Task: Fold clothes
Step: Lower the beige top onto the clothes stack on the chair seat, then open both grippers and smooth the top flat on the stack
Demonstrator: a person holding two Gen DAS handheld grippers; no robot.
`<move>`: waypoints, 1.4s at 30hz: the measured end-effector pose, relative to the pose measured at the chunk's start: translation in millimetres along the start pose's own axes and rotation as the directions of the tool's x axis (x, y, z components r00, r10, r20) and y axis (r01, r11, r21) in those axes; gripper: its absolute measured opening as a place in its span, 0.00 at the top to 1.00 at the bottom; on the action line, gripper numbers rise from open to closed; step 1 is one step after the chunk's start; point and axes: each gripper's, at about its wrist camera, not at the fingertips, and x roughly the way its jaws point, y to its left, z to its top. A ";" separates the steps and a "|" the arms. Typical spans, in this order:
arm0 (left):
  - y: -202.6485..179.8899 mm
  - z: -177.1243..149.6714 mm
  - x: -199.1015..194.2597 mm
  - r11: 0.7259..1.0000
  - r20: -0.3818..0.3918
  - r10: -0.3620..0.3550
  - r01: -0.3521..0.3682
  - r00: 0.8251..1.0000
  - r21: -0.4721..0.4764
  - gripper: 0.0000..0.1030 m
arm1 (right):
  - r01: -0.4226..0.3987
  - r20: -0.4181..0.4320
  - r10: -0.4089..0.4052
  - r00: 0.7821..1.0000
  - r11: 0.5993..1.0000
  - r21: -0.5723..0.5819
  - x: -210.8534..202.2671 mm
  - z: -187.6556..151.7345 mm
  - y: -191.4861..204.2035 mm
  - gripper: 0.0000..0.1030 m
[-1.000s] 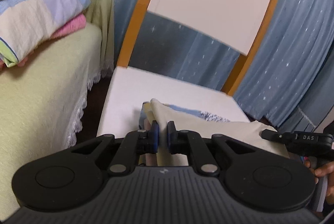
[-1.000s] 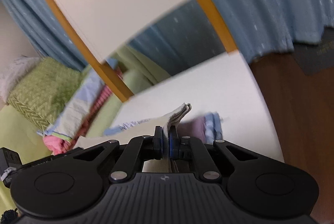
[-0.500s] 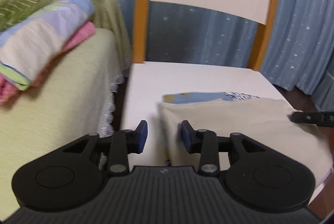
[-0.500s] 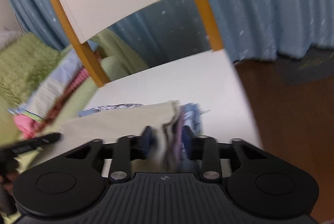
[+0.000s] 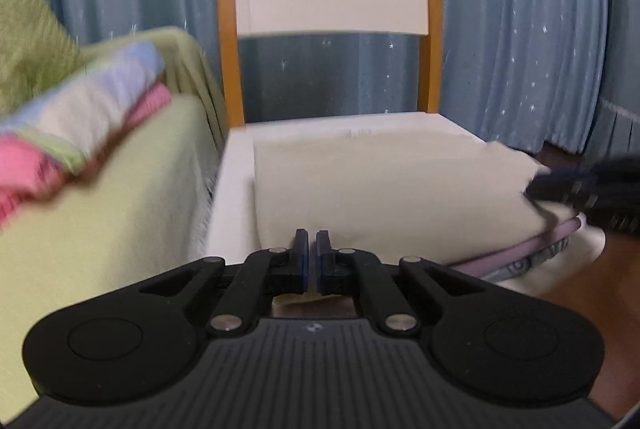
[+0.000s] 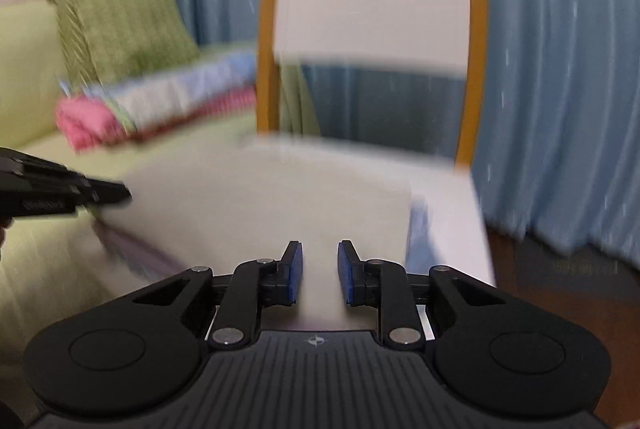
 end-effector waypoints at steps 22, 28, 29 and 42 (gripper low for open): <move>15.8 96.7 115.2 0.994 -0.230 0.081 -0.096 0.970 -0.052 0.94 | 0.037 -0.111 -0.025 0.994 0.993 0.110 90.0 77.4 -33.7 0.75; -2.9 94.3 70.5 0.987 -0.221 0.143 -0.155 0.965 -0.034 0.88 | 0.017 -0.013 -0.015 1.000 0.995 0.100 27.3 69.7 -20.4 0.72; -5.9 91.5 61.1 0.985 -0.225 0.154 -0.167 0.962 -0.040 0.87 | 0.011 -0.010 -0.010 1.000 0.995 0.099 17.6 65.2 -17.4 0.71; -35.0 59.2 0.0 0.973 -0.237 0.212 -0.227 0.948 -0.037 0.76 | 0.044 -0.069 -0.036 0.997 0.993 0.109 -12.6 43.8 9.0 0.58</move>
